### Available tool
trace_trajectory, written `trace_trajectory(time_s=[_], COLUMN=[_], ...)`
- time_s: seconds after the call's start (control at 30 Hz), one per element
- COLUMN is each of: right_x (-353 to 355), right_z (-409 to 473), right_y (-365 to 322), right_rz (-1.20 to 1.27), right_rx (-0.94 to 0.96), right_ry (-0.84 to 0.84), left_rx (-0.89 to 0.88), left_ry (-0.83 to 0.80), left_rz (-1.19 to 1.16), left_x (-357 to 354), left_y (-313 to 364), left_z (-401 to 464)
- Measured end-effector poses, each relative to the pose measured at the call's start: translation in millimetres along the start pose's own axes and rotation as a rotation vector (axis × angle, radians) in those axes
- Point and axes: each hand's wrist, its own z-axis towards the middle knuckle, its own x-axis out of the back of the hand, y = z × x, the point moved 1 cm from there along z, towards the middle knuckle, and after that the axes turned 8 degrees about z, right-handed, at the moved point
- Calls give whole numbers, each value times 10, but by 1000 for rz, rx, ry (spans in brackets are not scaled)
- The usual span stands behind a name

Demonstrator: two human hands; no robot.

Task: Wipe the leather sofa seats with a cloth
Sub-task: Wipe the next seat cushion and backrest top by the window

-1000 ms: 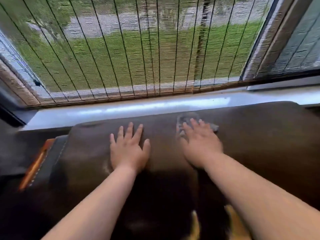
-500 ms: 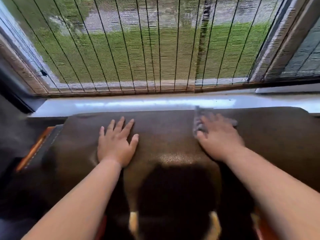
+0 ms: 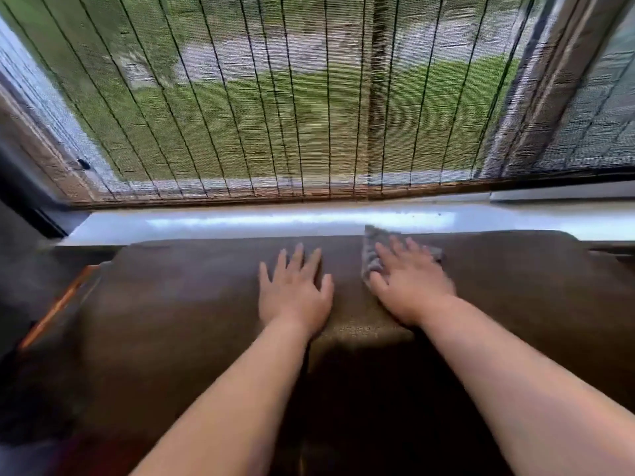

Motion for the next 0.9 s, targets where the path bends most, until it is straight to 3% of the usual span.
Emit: trace_trajectory(time_s=[0.1, 0.17, 0.3, 0.4, 0.53, 0.63, 0.8, 0.9], right_x=[157, 105, -113, -5, 260, 235, 22, 185], right_z=[-28, 57, 38, -69, -58, -14, -154, -247], right_y=[776, 755, -14, 128, 1167, 1219, 501, 1041], right_rz=[11, 25, 9, 26, 12, 16, 24, 8], right_rx=[-229, -286, -36, 75, -258, -384, 29, -20], right_ry=[45, 35, -13, -79, 61, 67, -40, -10], left_rx=[-2, -4, 5, 11, 22, 29, 31, 27], left_ry=[57, 90, 136, 158, 183, 202, 210, 230], left_rz=[49, 65, 94, 83, 52, 55, 66, 52], left_x=[-148, -206, -267, -251, -248, -266, -276, -287], left_y=[-32, -76, -48, -77, -55, -43, -47, -51], left_z=[-6, 20, 34, 21, 14, 26, 32, 21])
